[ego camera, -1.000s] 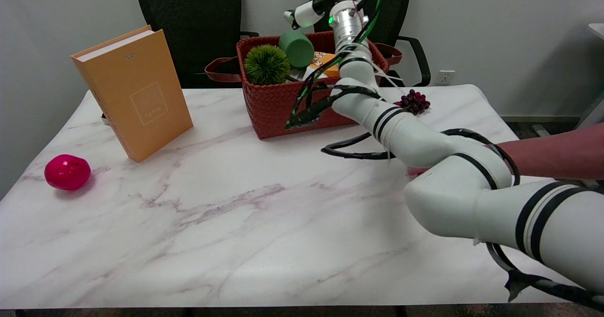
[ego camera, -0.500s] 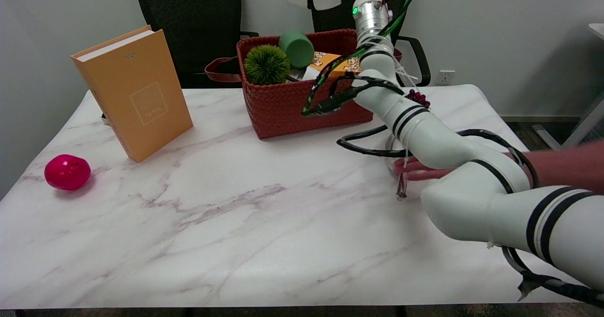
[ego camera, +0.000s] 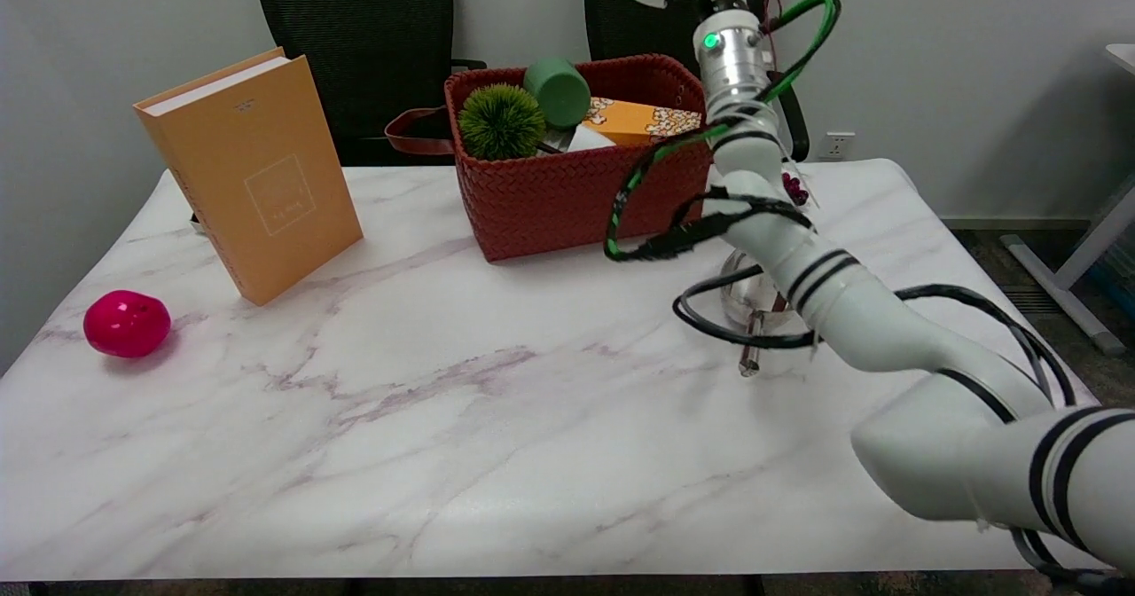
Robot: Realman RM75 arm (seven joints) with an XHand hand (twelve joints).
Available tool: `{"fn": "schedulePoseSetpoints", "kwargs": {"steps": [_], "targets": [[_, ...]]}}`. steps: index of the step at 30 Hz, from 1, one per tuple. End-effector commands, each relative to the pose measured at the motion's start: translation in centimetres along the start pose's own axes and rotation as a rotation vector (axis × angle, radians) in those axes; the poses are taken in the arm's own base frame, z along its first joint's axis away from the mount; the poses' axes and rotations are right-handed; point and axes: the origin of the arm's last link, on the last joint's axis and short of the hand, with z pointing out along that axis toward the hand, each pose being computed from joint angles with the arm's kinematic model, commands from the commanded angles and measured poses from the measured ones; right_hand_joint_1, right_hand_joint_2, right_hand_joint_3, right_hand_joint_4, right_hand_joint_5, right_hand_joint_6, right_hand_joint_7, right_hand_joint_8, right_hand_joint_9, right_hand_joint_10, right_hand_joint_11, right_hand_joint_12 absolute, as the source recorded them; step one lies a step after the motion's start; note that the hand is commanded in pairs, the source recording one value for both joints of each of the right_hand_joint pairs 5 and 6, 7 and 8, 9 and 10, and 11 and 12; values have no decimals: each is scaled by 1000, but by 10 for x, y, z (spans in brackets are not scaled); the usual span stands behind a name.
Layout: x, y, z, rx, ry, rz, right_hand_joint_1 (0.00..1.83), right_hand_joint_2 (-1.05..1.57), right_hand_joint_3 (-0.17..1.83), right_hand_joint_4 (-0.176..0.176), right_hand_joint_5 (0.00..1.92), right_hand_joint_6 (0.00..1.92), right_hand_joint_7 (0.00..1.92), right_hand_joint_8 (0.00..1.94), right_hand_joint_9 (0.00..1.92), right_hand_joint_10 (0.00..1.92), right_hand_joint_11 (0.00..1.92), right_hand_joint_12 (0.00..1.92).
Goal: Place the yellow tape into the brown storage basket.
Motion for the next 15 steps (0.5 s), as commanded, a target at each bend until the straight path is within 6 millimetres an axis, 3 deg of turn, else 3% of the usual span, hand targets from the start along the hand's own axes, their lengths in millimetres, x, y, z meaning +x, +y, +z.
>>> {"fn": "schedulePoseSetpoints", "kwargs": {"steps": [1, 9, 15], "targets": [[27, 10, -114, 92, -172, 312, 447, 744, -175, 0, 0, 0, 0, 0, 0, 0, 0, 0], [25, 20, -159, 68, -235, 324, 407, 869, -175, 0, 0, 0, 0, 0, 0, 0, 0, 0], [23, 9, -187, 90, -242, 328, 401, 916, -175, 0, 0, 0, 0, 0, 0, 0, 0, 0]]}}
